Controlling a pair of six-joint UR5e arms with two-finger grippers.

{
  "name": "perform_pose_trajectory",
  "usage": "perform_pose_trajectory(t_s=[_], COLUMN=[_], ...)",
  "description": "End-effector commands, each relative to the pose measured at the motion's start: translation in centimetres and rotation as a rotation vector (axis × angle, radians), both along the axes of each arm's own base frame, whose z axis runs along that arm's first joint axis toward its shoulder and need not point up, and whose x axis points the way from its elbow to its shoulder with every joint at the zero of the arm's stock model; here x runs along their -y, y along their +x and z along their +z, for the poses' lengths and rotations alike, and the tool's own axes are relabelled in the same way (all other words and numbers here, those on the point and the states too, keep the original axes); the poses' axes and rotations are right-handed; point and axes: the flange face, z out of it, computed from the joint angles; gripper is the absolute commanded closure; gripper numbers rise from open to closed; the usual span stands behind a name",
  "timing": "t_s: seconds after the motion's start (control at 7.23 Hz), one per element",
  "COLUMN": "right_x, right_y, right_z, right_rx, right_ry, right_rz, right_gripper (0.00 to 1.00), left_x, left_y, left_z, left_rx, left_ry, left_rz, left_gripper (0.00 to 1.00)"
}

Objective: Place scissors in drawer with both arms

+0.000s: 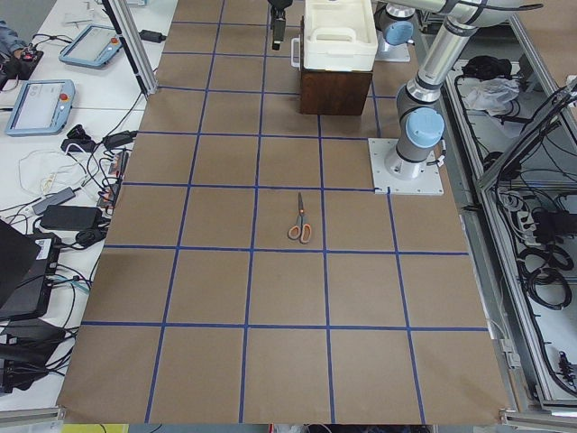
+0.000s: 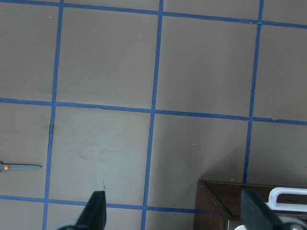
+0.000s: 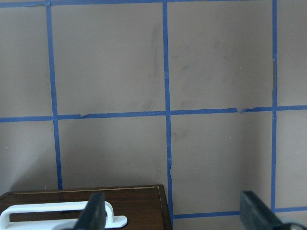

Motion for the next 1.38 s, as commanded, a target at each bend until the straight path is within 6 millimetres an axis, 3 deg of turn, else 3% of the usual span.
perform_pose_trajectory(t_s=[0.0, 0.28, 0.69, 0.83, 1.25], right_x=[0.5, 1.5, 1.9, 1.7, 1.2], right_y=[0.4, 1.0, 7.3, 9.2, 13.7], right_z=[-0.8, -2.6, -6.4, -7.5, -11.6], right_rx=[0.025, 0.029, 0.028, 0.019, -0.03], right_ry=[-0.003, 0.025, 0.045, 0.055, 0.099], right_rz=[-0.301, -0.481, -0.722, -0.787, -0.945], right_gripper=[0.0, 0.0, 0.0, 0.0, 0.0], left_x=[-0.1, -0.2, -0.1, 0.2, 0.9], left_y=[0.0, 0.1, 0.3, 1.2, 8.5], left_z=[0.0, 0.0, -0.1, -1.1, -6.8], left_rx=[0.0, 0.001, 0.005, 0.016, 0.016], left_ry=[0.003, 0.007, 0.009, 0.03, 0.144], left_rz=[0.0, 0.001, -0.023, -0.066, -0.153], left_gripper=[0.0, 0.0, 0.0, 0.0, 0.0])
